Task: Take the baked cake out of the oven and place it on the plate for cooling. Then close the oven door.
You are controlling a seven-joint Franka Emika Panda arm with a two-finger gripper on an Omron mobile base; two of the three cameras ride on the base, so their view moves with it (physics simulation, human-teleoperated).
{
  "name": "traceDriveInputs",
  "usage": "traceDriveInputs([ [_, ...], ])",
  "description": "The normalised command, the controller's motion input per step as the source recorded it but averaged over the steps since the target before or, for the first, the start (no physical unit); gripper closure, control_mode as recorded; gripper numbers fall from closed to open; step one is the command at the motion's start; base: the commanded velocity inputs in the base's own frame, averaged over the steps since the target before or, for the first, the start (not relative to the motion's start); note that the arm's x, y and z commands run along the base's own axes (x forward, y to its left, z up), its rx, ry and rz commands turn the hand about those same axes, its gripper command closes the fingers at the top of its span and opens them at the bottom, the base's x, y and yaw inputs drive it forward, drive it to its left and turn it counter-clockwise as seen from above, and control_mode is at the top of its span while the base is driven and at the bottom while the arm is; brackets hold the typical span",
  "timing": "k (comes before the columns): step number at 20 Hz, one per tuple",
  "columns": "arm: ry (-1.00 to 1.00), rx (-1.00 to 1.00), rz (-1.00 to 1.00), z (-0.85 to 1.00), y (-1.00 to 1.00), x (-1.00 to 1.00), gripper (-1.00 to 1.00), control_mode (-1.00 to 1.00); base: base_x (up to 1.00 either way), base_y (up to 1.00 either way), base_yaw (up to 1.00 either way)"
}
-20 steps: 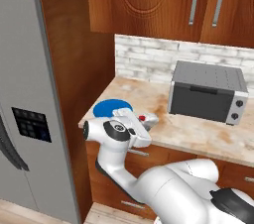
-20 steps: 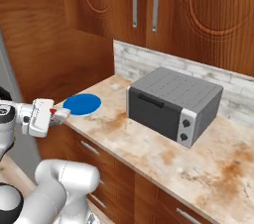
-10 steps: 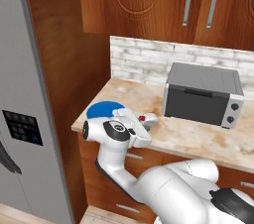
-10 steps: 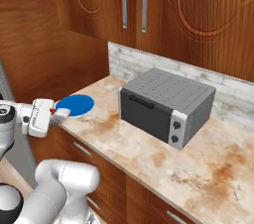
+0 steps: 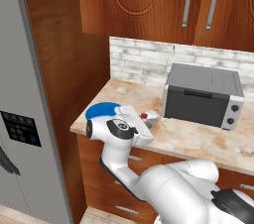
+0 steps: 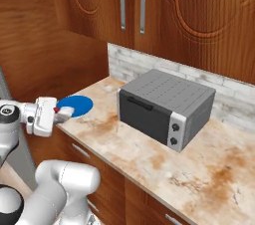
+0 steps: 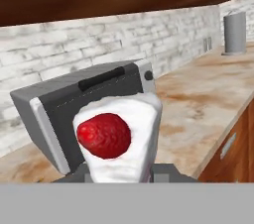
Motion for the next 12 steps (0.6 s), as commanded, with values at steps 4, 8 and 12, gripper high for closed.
traceDriveInputs([
  [4, -0.11, 0.01, 0.17, -0.01, -0.03, 0.14, 1.00, -1.00, 0.00, 0.00, 0.00],
  [8, -0.03, 0.00, 0.30, -0.08, 0.00, 0.08, 1.00, -1.00, 0.00, 0.00, 0.00],
  [12, 0.00, 0.00, 0.35, -0.10, 0.00, 0.27, 1.00, -1.00, 0.00, 0.00, 0.00],
])
